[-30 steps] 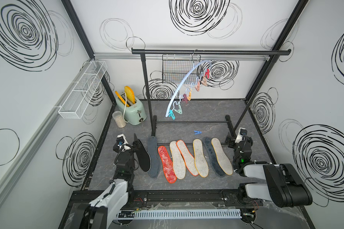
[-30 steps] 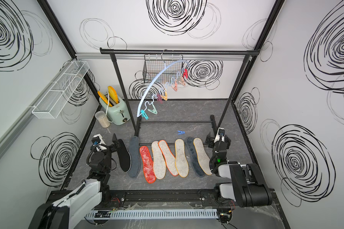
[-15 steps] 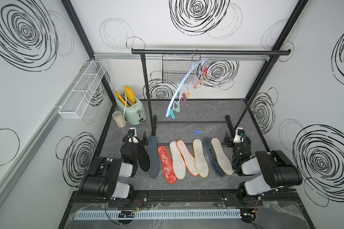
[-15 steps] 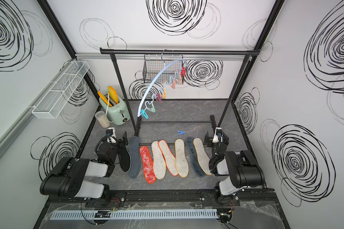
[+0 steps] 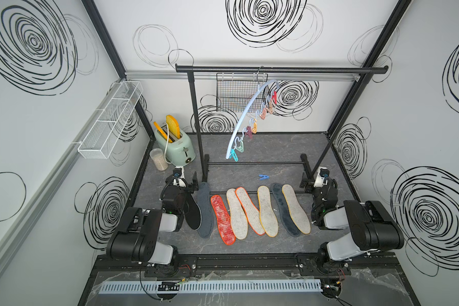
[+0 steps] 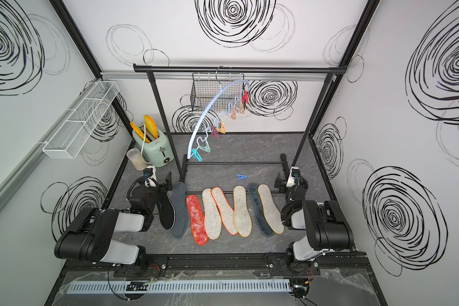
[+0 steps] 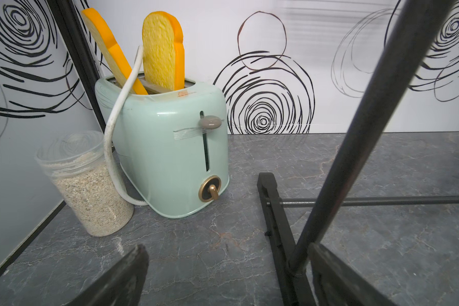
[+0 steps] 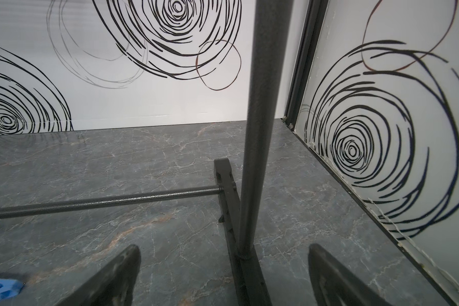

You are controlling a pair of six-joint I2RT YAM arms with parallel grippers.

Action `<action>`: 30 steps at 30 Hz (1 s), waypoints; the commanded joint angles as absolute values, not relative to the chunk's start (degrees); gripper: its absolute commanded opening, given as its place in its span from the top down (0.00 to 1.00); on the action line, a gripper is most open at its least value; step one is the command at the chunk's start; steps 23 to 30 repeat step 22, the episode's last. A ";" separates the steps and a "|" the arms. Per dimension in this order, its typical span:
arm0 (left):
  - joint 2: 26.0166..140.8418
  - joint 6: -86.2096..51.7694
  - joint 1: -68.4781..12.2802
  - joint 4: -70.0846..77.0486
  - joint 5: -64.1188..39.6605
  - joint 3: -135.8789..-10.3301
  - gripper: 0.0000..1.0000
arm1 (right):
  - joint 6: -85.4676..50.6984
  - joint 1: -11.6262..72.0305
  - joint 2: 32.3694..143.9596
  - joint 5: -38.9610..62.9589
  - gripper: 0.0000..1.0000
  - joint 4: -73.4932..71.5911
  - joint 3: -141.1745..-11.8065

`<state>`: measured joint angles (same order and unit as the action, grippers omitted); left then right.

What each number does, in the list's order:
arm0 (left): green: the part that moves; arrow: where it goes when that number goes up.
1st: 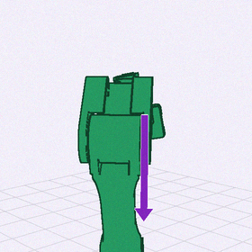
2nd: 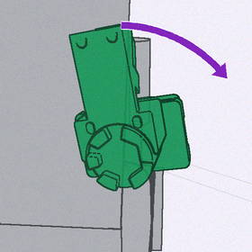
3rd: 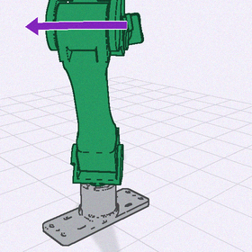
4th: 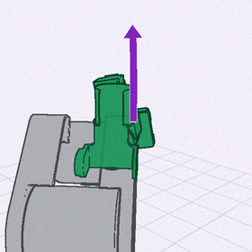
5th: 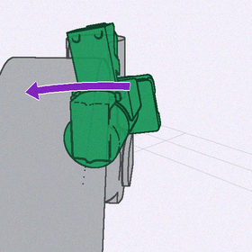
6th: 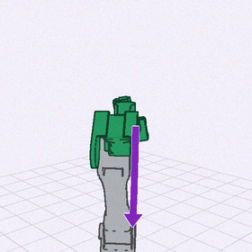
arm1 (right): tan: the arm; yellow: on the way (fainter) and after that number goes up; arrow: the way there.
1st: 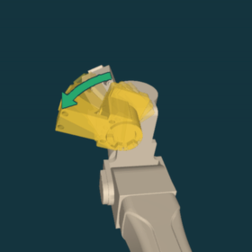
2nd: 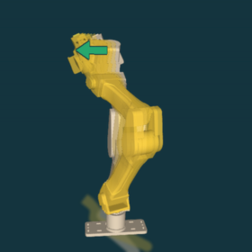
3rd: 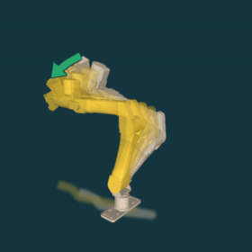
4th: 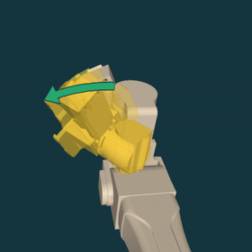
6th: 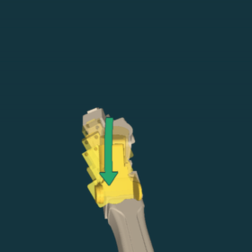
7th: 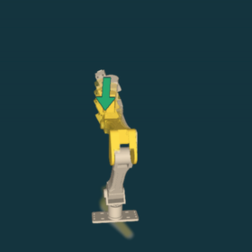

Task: Take the shoe insoles off the hanger
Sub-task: Reset both arms

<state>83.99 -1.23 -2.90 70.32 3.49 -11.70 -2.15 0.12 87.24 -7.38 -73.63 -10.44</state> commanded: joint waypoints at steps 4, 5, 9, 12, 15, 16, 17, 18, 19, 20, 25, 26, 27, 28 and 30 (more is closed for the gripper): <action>83.86 -0.09 -3.16 72.87 3.77 -12.17 0.02 | -2.46 0.05 86.50 -6.68 0.01 -73.89 -10.79; 83.91 -0.04 -3.16 72.91 3.71 -12.15 0.02 | -2.46 0.01 86.43 -6.68 0.01 -73.85 -10.81; 83.85 -0.09 -3.22 72.86 3.69 -12.16 0.02 | -2.41 0.01 86.41 -6.67 0.01 -73.83 -10.80; 83.94 -0.05 -3.23 72.82 3.69 -12.18 0.02 | -2.42 0.05 86.44 -6.68 0.01 -73.83 -10.81; 84.44 -0.26 -2.76 71.45 2.90 -13.18 0.02 | -2.46 0.02 86.51 -6.64 0.01 -73.84 -10.81; 84.46 -0.26 -2.80 71.31 3.01 -13.27 0.02 | -2.46 0.01 86.47 -6.68 0.01 -73.83 -10.77; 84.55 -0.28 -2.68 71.28 2.77 -13.34 0.02 | -2.44 0.07 86.40 -6.68 0.01 -73.83 -10.81; 84.47 -0.43 -2.55 71.28 2.58 -13.27 0.02 | -2.46 0.03 86.49 -6.67 0.01 -73.83 -10.81; 84.40 -0.44 -2.53 71.55 2.58 -13.02 0.02 | -2.45 0.01 86.42 -6.68 0.01 -73.83 -10.81; 84.06 -0.44 -2.55 71.78 2.64 -12.80 0.02 | -2.46 0.04 86.42 -6.68 0.01 -73.83 -10.81; 83.87 -0.34 -2.62 72.38 2.64 -12.40 0.02 | -2.46 0.02 86.41 -6.68 0.01 -73.84 -10.79; 83.87 -0.34 -2.62 72.38 2.64 -12.40 0.02 | -2.46 0.02 86.41 -6.68 0.01 -73.84 -10.79; 83.87 -0.34 -2.62 72.38 2.64 -12.40 0.02 | -2.46 0.02 86.41 -6.68 0.01 -73.84 -10.79; 83.87 -0.34 -2.62 72.38 2.64 -12.40 0.02 | -2.46 0.02 86.41 -6.68 0.01 -73.84 -10.79; 83.87 -0.34 -2.62 72.38 2.64 -12.40 0.02 | -2.46 0.02 86.41 -6.68 0.01 -73.84 -10.79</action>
